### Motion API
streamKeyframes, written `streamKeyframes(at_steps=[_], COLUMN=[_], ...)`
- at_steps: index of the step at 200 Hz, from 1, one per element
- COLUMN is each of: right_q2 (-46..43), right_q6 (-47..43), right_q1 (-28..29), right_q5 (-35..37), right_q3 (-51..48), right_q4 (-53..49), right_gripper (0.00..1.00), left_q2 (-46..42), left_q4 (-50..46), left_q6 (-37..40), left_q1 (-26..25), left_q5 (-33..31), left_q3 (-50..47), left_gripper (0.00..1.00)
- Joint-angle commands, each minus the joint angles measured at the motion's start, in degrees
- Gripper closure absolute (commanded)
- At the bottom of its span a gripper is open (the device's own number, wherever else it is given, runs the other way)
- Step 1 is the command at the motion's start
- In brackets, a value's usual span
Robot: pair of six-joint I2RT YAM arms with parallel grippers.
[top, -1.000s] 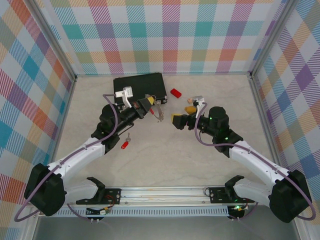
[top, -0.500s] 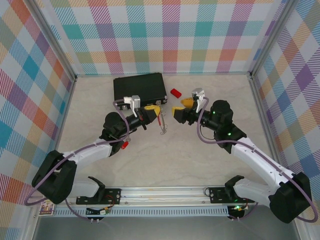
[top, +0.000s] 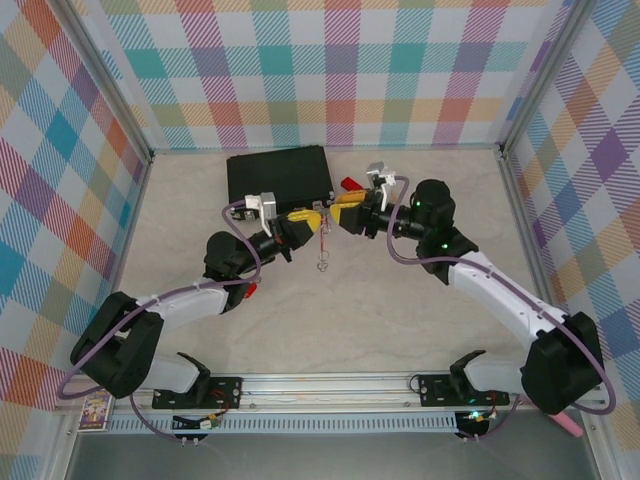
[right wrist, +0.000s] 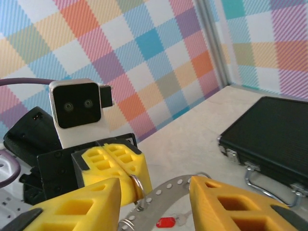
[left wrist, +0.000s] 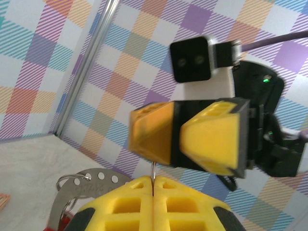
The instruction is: Put the keys on the keyring
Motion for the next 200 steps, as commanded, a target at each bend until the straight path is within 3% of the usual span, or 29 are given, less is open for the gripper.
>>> streamKeyframes(at_steps=[1, 64, 143, 200], right_q2=[2.58, 6.81, 8.68, 8.5], right_q6=[7.35, 14.67, 11.83, 10.94], right_q1=[-0.88, -1.29, -0.34, 0.47], right_q5=[-9.31, -15.0, -18.18, -17.87], right_q3=[1.69, 2.18, 3.98, 4.33], right_q4=[10.26, 20.1, 16.55, 16.46], right_gripper=[0.6, 0.69, 0.71, 0.8], left_q2=[-2.73, -3.65, -3.21, -3.06], left_q4=[4.37, 4.19, 4.2, 4.19], left_q6=[-1.75, -3.96, -6.38, -6.37], left_q1=[-0.53, -0.53, -0.79, -1.05], left_q5=[-0.5, -0.9, -0.15, -0.32], left_q3=[1.47, 2.09, 3.72, 3.49], left_gripper=[1.0, 1.0, 1.0, 1.0])
